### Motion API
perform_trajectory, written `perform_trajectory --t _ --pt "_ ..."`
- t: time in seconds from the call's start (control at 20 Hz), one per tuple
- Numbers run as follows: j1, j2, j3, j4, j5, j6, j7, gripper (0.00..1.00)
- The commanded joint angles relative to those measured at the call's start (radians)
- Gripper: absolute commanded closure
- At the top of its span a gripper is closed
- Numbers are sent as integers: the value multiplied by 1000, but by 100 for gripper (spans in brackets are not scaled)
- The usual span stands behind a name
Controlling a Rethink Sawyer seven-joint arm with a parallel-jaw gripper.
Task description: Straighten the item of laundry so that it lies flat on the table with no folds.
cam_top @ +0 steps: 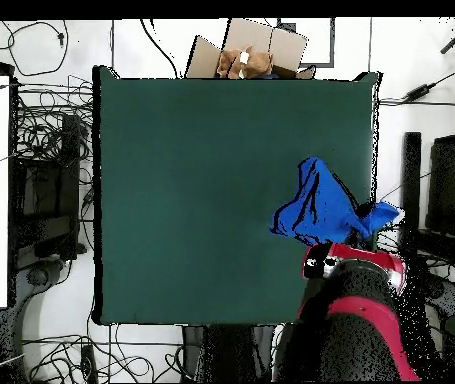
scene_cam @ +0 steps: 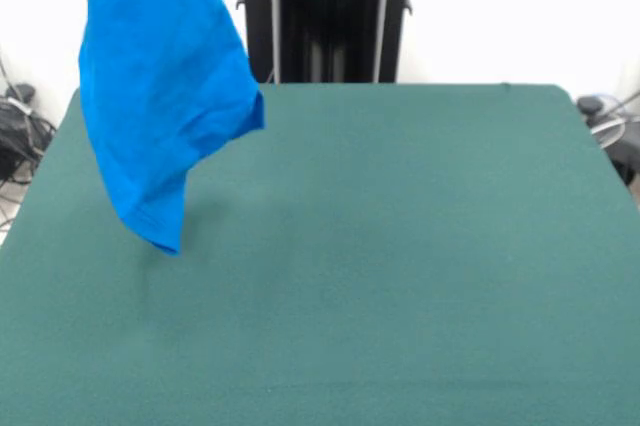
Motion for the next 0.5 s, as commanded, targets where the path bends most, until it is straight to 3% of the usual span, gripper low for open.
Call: perform_trajectory --t 0.05,0.5 --pt "-58 49 66 -122 -58 588 -117 100" --pt "-78 67 77 40 -125 341 -137 100"
